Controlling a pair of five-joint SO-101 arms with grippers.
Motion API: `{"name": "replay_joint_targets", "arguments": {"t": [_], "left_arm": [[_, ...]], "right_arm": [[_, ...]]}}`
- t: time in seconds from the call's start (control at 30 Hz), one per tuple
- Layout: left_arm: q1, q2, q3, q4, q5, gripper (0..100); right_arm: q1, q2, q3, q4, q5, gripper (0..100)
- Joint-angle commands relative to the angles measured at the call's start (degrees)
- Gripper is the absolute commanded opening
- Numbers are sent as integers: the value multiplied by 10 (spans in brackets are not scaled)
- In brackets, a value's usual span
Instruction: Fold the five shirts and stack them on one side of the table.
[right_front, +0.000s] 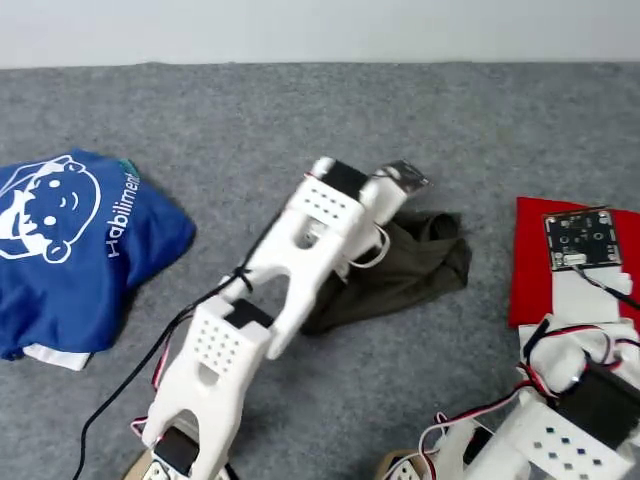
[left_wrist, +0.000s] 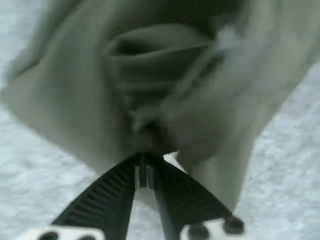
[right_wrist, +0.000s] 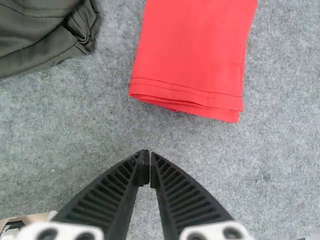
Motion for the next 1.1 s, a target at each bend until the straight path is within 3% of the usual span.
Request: {"name": "replay_joint_targets", "arguments": {"t": [0.0,0.27,0.47,0.77,1.07], "left_arm": [[47,-12,-11,14,-4,15],[134,-128,29,14,4,15],[162,-216,101,14,18,15],[42,-250,115,-7,-2,15],[15,-252,123,11,15,14]], "right_arm": [[0,-6,-2,1,3,9],[0,-6,-2,2,3,9],[0,-6,-2,1,2,9],[0,-6,-2,1,1,9],[-3,3,0,-6,-6,9]]}}
